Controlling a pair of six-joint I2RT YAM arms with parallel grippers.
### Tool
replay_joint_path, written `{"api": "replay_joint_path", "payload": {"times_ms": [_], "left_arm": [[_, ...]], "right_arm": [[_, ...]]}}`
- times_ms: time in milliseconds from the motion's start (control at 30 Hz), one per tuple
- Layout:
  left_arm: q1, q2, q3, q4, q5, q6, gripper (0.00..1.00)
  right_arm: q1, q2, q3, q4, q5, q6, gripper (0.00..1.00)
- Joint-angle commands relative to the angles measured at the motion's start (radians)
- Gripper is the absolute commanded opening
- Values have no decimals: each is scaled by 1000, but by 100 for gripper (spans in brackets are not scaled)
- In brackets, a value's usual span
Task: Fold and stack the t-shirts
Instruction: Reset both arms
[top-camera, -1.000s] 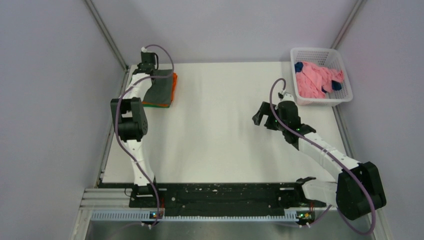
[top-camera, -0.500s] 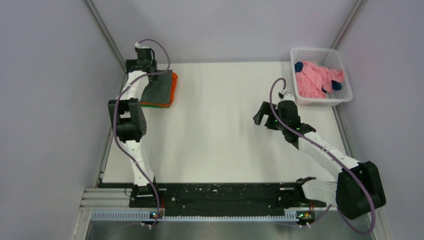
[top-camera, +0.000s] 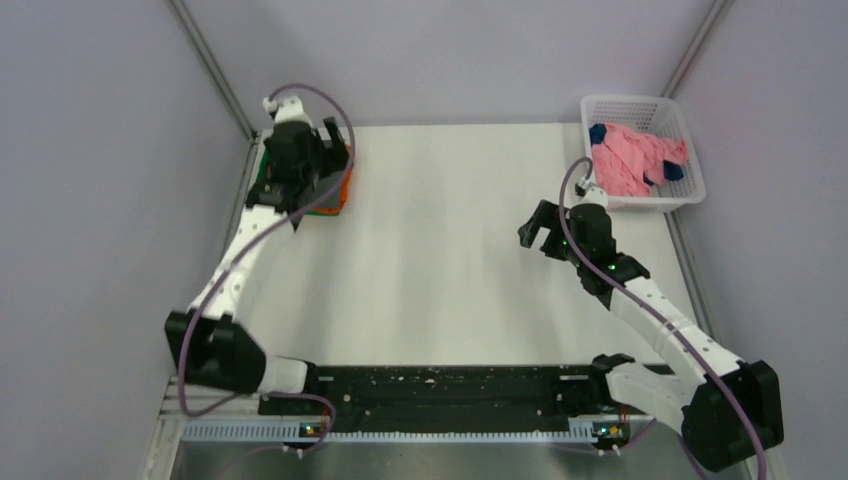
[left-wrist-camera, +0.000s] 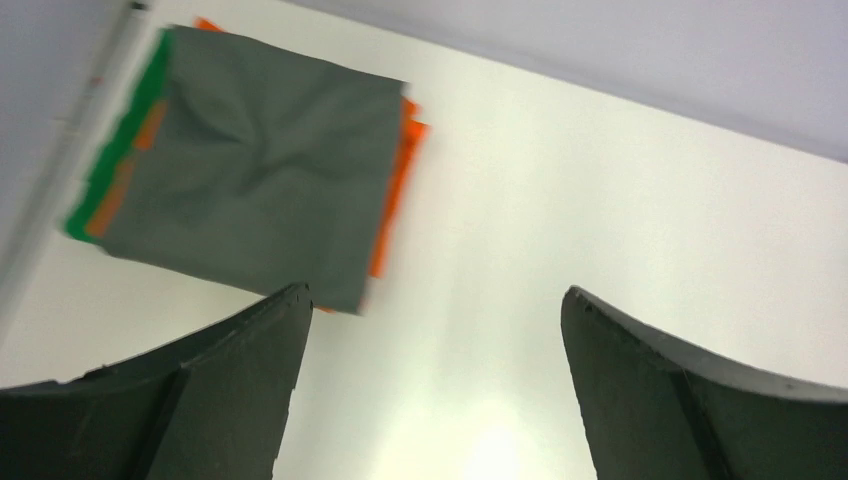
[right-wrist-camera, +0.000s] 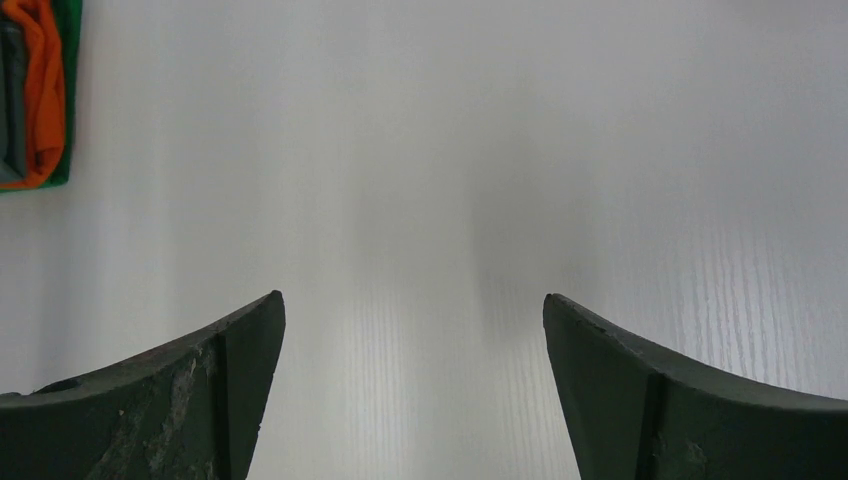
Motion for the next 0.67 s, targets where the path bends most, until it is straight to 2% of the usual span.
{"api": "replay_joint_path", "payload": {"times_ms": [0,67,133,200,300,433,633], "left_arm": [[-211,-280,-391,211,59,-193,99],[-294,-375,-556,230,79,-243,99],[-333,-449,-652,213,111,-299,99],[-361,-528,-714,158,77,-327,99],[-374,-613,-760,65,15,-347,99],[-375,-712,-794,22,-9,-349,99],[-376,-775,-789,-53,-57,-351,99]], "right_arm": [[-9,-90,21,-47,44,-11,99],[-9,-126,10,-69,79,-1,99],[-9,-164,-8,-77,98,6,99],[-9,-197,-26,-87,118,16,99],[-9,-246,-66,-90,124,26,99],[-9,-285,-106,-94,109,26,99],[-9,-301,-110,-94,113,22,99]]}}
